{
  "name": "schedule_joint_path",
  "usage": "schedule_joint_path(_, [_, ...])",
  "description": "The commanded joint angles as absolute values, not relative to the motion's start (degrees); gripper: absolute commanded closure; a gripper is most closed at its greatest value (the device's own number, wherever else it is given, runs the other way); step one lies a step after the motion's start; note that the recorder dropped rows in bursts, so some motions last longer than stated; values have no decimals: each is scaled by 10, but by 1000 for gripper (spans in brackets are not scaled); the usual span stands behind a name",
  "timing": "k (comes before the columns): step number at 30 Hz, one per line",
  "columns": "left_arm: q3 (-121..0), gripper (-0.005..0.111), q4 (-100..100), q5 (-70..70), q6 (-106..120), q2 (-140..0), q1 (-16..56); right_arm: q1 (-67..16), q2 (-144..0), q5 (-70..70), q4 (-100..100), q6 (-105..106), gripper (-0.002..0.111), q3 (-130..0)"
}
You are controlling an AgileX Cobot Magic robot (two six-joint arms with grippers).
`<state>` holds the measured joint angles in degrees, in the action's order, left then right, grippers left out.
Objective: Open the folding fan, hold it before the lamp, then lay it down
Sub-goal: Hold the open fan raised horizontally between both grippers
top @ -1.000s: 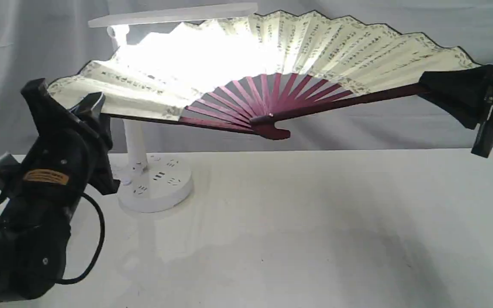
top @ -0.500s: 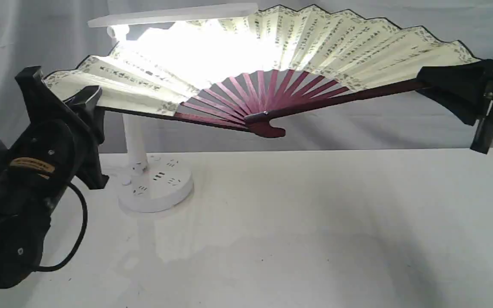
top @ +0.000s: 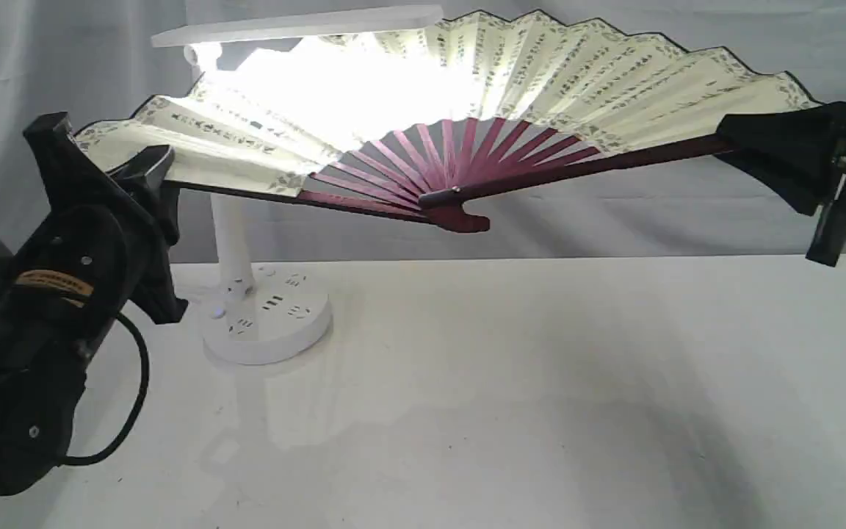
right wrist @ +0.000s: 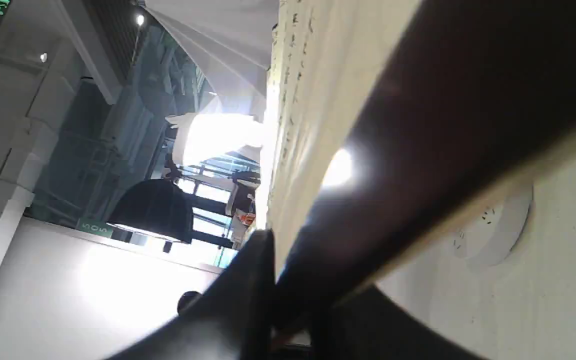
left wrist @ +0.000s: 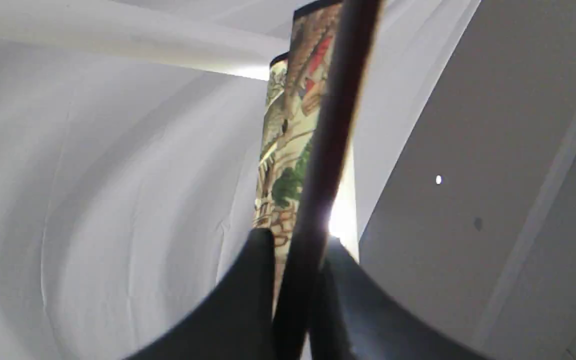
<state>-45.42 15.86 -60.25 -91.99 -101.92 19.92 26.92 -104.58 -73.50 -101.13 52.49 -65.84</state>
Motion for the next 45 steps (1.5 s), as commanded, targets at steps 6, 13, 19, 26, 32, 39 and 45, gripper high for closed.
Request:
schedule_joint_path(6, [-455,107,199,-636,-974,-1008,186,279,-1044,-700,-999,535,108,-661])
schedule_joint_path(13, [-455,107,184,-617,-974,-1003,186,279,-1044,-700,-999,535,108,-661])
schedule_joint_path(19, [-455,107,183,-610,-970,-971,180,279,-1044,-700,-999,535,108,-661])
schedule_joint_path(26, [-455,107,184,-505,-938,-947,179,279,-1044,-700,-999,530,108,-661])
schedule_joint_path(32, [-455,107,185,-494,-938,-947,179,279,-1044,-700,-999,529,108,-661])
schedule_joint_path(39, [-455,107,188,-494,-938,-947,179,279,-1044,-700,-999,529,108,-661])
schedule_joint_path(45, [-455,107,189,-494,-938,-947,179,279,-1044,-700,-999,529,108,-661])
